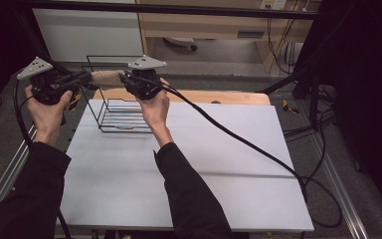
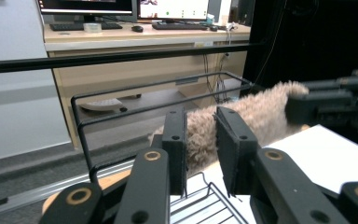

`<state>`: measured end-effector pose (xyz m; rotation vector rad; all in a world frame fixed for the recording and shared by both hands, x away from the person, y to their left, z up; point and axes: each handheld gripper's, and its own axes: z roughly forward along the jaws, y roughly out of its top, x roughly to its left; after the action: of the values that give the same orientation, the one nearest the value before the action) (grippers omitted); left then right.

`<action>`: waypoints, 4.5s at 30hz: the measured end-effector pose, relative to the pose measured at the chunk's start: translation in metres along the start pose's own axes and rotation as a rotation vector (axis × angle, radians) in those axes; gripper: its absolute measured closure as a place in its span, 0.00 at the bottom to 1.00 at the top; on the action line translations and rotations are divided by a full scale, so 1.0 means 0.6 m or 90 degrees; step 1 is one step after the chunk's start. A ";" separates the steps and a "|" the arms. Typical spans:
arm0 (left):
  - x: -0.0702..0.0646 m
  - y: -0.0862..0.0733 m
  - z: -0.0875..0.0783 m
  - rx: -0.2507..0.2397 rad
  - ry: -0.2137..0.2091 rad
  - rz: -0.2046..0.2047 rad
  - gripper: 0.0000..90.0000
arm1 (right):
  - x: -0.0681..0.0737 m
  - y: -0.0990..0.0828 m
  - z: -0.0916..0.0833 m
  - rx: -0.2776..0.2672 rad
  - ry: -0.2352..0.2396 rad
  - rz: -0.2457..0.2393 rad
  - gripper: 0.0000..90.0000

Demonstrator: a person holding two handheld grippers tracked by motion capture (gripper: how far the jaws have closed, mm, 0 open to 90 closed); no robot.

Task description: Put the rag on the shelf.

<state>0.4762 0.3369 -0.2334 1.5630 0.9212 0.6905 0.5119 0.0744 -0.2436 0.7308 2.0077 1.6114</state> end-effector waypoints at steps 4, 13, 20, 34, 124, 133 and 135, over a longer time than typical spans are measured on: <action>-0.004 0.012 0.004 0.000 -0.008 -0.014 0.82 | 0.000 -0.003 -0.002 0.006 0.005 -0.010 0.89; -0.006 0.013 0.016 0.061 -0.035 -0.031 0.99 | 0.000 -0.009 -0.003 0.013 0.014 -0.019 0.89; -0.007 0.000 0.012 0.092 -0.042 -0.023 0.99 | 0.002 -0.012 -0.005 0.021 0.022 -0.023 0.84; -0.012 -0.017 0.017 0.112 -0.034 0.009 0.99 | -0.004 0.004 -0.022 0.011 0.055 0.006 0.72; -0.129 -0.293 -0.011 0.250 -0.061 0.037 0.06 | -0.194 -0.322 -0.393 0.190 0.020 0.159 0.01; -0.137 -0.327 -0.021 0.256 -0.068 0.045 0.06 | -0.197 -0.385 -0.433 0.225 0.017 0.168 0.01; -0.139 -0.332 -0.023 0.256 -0.071 0.048 0.06 | -0.198 -0.398 -0.445 0.223 0.015 0.175 0.00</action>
<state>0.3837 0.2842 -0.4215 1.9792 0.9615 0.4811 0.4003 -0.2405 -0.4187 1.1652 2.3189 1.4242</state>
